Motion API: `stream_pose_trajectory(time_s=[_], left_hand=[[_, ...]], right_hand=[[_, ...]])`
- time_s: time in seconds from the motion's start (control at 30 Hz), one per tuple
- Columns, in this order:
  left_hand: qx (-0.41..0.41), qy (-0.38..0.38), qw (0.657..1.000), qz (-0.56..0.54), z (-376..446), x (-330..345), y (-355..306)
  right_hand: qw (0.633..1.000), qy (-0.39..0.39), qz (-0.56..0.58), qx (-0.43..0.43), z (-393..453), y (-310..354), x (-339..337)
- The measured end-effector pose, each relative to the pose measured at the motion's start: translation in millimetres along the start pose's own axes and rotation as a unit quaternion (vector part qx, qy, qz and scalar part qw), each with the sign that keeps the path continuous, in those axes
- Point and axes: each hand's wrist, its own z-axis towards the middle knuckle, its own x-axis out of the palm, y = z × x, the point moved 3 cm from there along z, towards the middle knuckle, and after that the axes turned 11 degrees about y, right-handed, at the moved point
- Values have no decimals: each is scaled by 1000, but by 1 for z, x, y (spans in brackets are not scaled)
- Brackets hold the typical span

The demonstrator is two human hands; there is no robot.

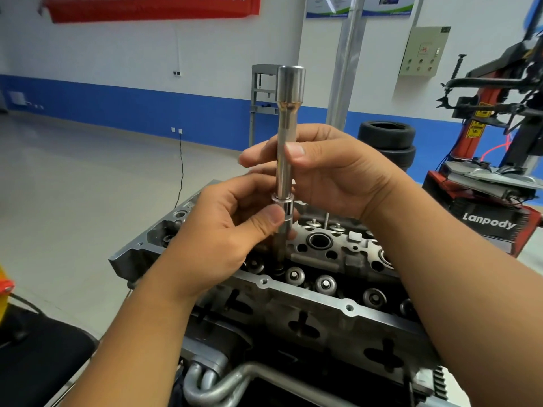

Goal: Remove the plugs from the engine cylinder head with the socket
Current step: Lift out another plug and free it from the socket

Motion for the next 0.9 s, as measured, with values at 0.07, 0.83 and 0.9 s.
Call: stream_pose_trajectory(time_s=[0.07, 0.83, 0.9], left_hand=[[10, -36, 999, 36, 0, 1, 0], [1, -8, 1000, -20, -1, 1, 2], [12, -38, 999, 19, 1, 3, 3]], right_hand=[[1000, 11, 13, 5, 1, 0, 2], [999, 35, 23, 5, 1, 0, 6], [1000, 25, 17, 2, 2, 1, 3]])
